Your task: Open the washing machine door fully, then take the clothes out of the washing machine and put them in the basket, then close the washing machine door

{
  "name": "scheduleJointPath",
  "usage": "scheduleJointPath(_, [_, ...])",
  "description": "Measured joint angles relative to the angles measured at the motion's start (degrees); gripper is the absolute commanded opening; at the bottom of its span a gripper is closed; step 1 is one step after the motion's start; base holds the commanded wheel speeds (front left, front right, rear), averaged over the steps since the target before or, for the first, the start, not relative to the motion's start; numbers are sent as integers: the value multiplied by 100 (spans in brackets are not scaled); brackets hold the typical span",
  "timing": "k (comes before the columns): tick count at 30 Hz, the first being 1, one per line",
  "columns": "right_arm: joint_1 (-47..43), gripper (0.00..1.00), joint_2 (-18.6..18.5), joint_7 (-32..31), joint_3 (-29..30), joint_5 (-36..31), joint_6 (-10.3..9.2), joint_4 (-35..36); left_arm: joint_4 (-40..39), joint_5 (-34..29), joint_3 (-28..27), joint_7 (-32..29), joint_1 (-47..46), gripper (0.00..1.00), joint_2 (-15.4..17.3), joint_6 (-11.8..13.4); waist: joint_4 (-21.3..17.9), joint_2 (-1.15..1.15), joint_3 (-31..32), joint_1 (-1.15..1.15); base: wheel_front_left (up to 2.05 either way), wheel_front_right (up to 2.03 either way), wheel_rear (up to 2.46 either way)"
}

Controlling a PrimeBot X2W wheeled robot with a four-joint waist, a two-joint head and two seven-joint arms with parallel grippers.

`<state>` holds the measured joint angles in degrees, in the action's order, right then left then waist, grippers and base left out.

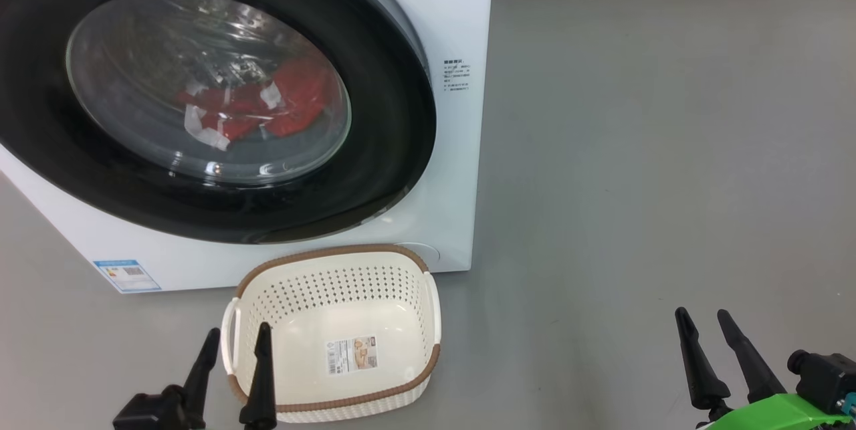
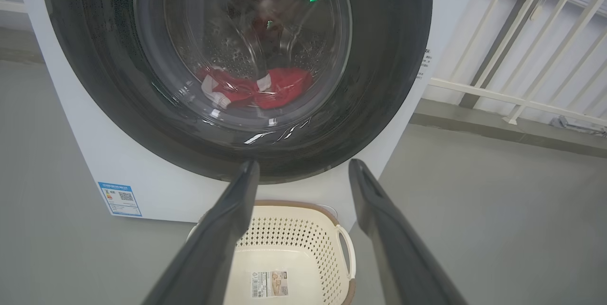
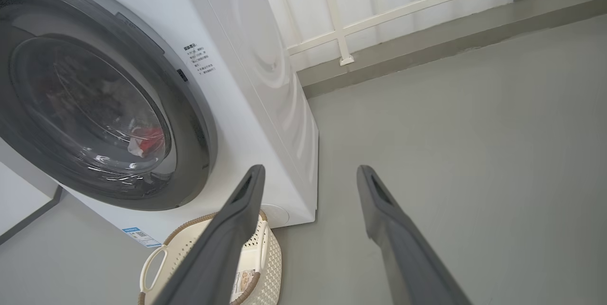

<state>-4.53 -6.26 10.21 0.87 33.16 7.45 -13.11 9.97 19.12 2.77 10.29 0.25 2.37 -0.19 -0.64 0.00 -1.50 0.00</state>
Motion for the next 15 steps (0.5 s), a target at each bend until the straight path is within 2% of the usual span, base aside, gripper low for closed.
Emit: scheduleJointPath(15, [-129, 100, -70, 244, -11, -840, 0, 31, -42, -921, 59, 250, 14, 100, 0, 42, 1, 0, -47, 0, 0, 0, 0])
